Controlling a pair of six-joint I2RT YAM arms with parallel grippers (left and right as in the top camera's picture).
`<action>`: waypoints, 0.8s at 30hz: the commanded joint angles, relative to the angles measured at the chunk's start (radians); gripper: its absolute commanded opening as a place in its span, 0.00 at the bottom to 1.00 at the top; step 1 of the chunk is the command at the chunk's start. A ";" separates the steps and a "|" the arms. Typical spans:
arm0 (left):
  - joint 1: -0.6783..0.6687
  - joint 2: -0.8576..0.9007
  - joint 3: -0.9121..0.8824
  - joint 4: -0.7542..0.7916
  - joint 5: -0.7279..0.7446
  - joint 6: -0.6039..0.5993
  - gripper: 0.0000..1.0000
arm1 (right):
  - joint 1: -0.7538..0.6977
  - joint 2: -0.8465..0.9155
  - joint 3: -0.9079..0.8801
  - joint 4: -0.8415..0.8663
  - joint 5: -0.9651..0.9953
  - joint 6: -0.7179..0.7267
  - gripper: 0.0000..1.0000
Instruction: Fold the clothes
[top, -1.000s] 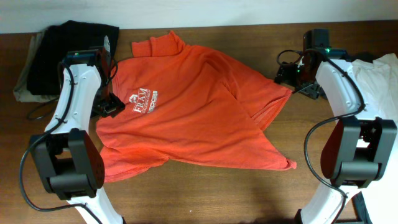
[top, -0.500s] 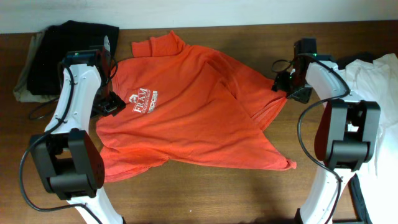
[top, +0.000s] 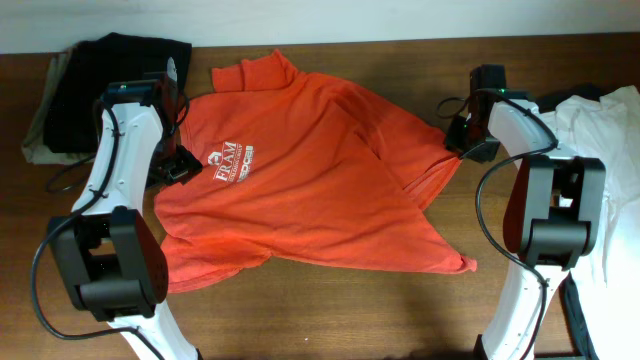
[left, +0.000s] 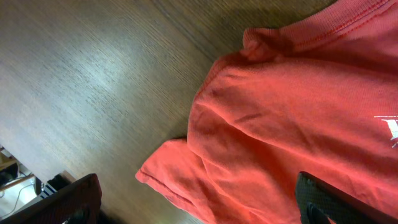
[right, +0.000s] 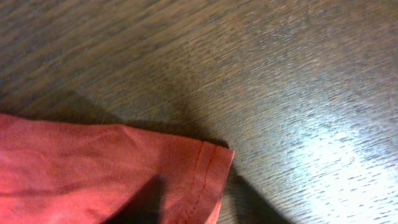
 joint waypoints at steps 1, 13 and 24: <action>0.005 -0.027 -0.013 0.002 0.004 -0.002 0.99 | -0.002 0.021 0.000 0.018 0.013 0.007 0.18; 0.005 -0.027 -0.013 0.006 0.003 -0.002 0.99 | -0.017 0.020 0.040 0.148 0.026 0.033 0.04; 0.005 -0.027 -0.014 0.014 0.004 -0.002 0.99 | -0.142 0.020 0.251 0.249 0.088 0.030 0.04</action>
